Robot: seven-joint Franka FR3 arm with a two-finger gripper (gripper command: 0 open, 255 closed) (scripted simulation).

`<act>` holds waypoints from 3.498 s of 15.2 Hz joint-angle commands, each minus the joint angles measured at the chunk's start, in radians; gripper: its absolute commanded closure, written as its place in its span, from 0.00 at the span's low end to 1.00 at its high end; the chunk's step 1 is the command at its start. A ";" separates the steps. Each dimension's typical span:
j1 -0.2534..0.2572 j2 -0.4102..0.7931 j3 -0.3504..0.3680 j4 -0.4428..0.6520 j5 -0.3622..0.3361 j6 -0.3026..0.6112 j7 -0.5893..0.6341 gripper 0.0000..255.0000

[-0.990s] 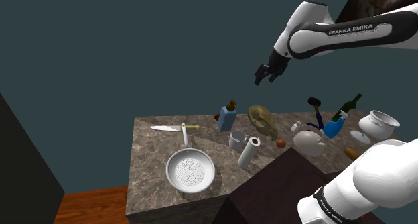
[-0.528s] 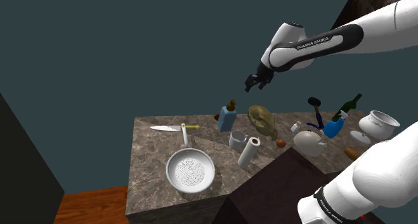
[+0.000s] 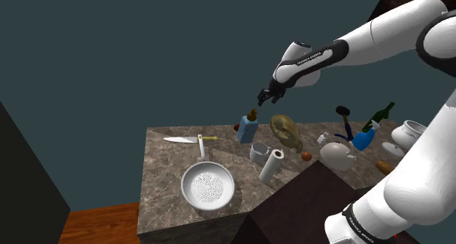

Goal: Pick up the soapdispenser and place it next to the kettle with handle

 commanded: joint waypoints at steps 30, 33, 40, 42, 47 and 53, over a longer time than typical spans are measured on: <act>-0.064 0.409 0.042 0.267 0.085 0.142 -0.072 1.00; -0.063 0.398 0.041 0.265 0.084 0.133 -0.072 1.00; -0.055 0.323 0.031 0.256 0.074 0.067 -0.065 1.00; -0.053 0.303 0.028 0.255 0.071 0.047 -0.063 1.00; -0.049 0.255 0.022 0.258 0.063 -0.004 -0.058 1.00; -0.044 0.201 0.016 0.268 0.054 -0.067 -0.051 1.00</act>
